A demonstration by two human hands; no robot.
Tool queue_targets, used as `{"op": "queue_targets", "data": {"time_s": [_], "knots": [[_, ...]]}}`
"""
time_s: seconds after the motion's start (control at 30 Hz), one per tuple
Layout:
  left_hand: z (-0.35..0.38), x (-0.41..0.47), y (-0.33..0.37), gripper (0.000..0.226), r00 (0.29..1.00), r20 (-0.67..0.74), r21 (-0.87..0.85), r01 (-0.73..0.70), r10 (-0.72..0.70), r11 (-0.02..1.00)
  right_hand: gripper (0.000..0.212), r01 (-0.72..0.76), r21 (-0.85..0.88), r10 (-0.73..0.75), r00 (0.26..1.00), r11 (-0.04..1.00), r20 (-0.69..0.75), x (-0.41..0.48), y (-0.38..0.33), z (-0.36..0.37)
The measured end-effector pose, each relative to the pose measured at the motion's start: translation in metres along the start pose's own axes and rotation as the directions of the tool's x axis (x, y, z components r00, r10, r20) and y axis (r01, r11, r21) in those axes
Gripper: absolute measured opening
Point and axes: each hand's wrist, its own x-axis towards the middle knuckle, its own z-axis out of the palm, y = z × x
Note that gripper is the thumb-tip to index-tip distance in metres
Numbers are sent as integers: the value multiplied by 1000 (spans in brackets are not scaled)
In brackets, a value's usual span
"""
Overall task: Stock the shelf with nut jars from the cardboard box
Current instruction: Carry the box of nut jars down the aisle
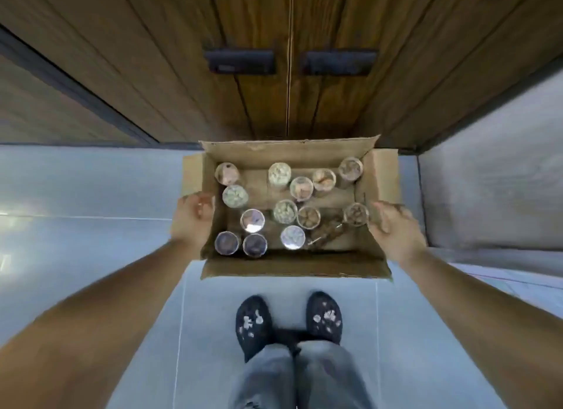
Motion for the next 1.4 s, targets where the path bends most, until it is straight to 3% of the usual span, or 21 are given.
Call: {"op": "queue_targets", "data": {"time_s": [0.1, 0.2, 0.27, 0.47, 0.67, 0.87, 1.2, 1.4], "knots": [[32, 18, -36, 39, 994, -81, 231, -49, 70, 972, 54, -48, -177, 41, 998, 983, -40, 25, 26, 32], [62, 31, -71, 48, 986, -81, 440, -97, 147, 893, 58, -106, -207, 90, 992, 973, -85, 45, 52, 60], [75, 41, -87, 59, 991, -43, 485, -90, 126, 870, 61, -109, -178, 91, 991, 978, -102, 58, 65, 71], [72, 61, -100, 75, 995, -99, 186, -8, 27, 982, 71, -30, -61, 22, 992, 998, -126, 72, 77, 97], [60, 59, -94, 68, 997, -51, 181, -53, 63, 982, 68, 15, 42, -6, 981, 999, -196, 66, 70, 91], [18, 8, -104, 63, 999, -26, 230, 27, -22, 973, 68, -11, 12, 12, 998, 1000, -58, 24, 39, 62], [-166, -164, -99, 59, 939, -96, 9, 334, -331, 943, 68, 159, -74, -146, 977, 984, 152, -93, -103, -23], [-294, -266, -91, 59, 881, -226, -60, 412, -415, 909, 64, 302, -40, -287, 934, 953, 215, -171, -216, -63]]}}
